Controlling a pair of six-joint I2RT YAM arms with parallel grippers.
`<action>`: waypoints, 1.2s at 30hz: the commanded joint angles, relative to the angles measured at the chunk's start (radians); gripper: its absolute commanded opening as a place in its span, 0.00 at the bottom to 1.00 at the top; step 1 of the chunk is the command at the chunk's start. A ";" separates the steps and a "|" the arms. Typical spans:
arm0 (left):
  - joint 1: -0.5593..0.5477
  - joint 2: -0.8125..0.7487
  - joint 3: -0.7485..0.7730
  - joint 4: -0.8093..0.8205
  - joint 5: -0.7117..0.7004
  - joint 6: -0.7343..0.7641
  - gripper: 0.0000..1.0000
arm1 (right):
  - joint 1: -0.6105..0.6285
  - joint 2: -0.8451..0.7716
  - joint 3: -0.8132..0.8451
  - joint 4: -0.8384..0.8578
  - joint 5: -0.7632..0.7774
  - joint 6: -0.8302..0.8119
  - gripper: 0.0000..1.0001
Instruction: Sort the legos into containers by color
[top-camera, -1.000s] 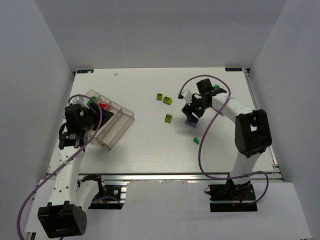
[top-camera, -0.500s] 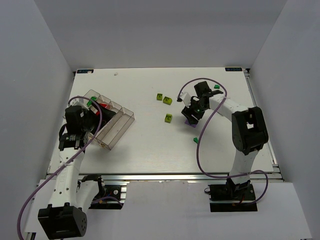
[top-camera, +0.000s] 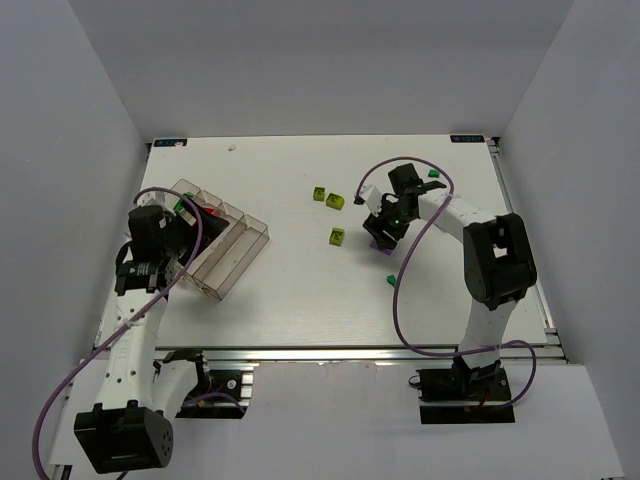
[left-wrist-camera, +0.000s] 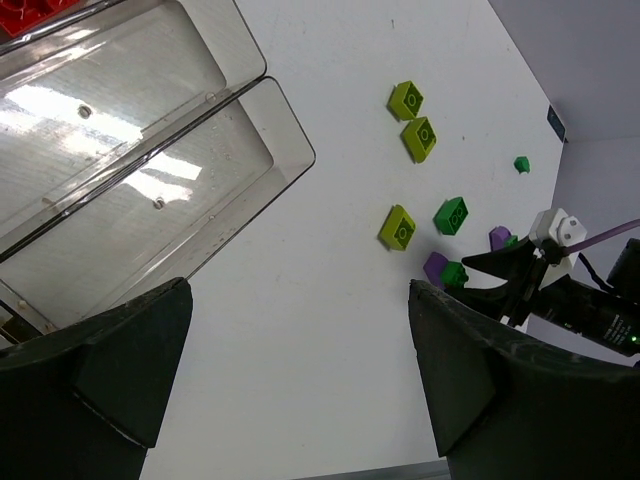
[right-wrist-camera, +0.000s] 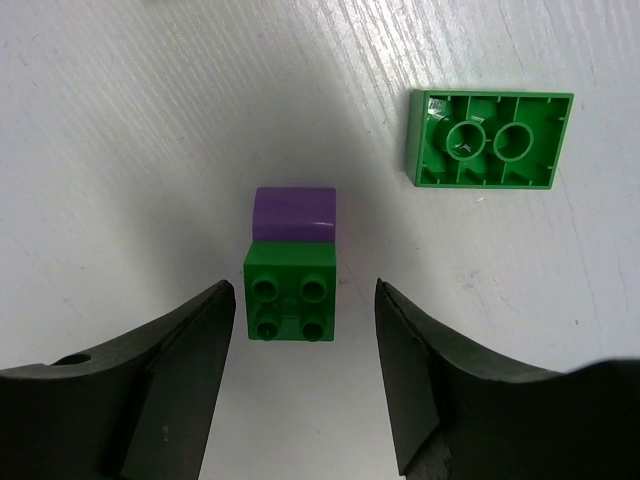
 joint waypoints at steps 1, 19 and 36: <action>-0.004 0.000 0.054 -0.016 -0.020 0.023 0.98 | 0.004 -0.032 -0.012 0.022 -0.028 -0.001 0.64; -0.003 0.020 0.110 -0.064 -0.057 0.060 0.98 | 0.004 -0.058 -0.019 0.025 -0.041 0.008 0.69; -0.003 0.048 0.148 -0.078 -0.062 0.066 0.98 | 0.002 -0.098 -0.024 0.028 -0.074 0.030 0.71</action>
